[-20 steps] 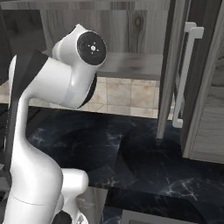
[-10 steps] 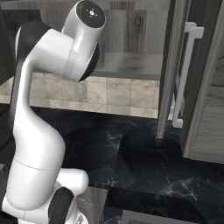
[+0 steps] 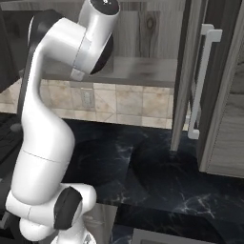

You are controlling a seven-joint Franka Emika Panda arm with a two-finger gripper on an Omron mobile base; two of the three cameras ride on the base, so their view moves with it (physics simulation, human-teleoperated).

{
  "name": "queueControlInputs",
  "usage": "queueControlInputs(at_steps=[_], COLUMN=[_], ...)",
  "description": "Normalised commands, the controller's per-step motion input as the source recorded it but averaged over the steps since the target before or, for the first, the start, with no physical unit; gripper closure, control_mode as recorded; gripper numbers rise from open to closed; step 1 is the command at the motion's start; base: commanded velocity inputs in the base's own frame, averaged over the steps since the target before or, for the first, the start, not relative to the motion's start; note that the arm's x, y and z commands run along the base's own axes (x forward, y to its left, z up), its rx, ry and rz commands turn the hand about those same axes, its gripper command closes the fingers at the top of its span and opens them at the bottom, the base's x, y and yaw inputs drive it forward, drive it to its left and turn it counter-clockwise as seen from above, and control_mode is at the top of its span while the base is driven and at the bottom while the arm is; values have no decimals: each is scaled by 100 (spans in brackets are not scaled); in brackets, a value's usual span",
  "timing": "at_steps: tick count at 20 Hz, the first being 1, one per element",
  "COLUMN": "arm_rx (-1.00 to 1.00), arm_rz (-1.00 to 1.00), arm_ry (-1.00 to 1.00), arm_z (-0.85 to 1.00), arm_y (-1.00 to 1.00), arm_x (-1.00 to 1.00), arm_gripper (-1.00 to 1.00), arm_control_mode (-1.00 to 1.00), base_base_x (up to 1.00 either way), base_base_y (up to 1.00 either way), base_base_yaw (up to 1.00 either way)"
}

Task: There is a bowl on the dining counter. Grab a lemon wedge from the fridge and place it in the bowl. Then get the liquor bottle and glass cup from the cabinet and place them next to the bowl.

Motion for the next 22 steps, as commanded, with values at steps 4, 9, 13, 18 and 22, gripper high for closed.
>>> queueControlInputs(at_steps=[4, 9, 13, 18, 22], arm_rx=[0, 0, 0, 0, 0], arm_rz=[0, 0, 0, 0, 0], arm_ry=[-1, -7, -17, -17, -17], arm_z=[-23, -25, -19, -4, 0], arm_y=[-7, -4, 0, -1, -2], arm_x=[47, 48, 32, 24, 16], arm_gripper=[-100, -100, -100, -100, -100], arm_control_mode=[-100, -100, -100, -100, -100], base_base_x=[0, 0, 0, 0, 0], base_base_y=[0, 0, 0, 0, 0], base_base_yaw=[0, 0, 0, 0, 0])
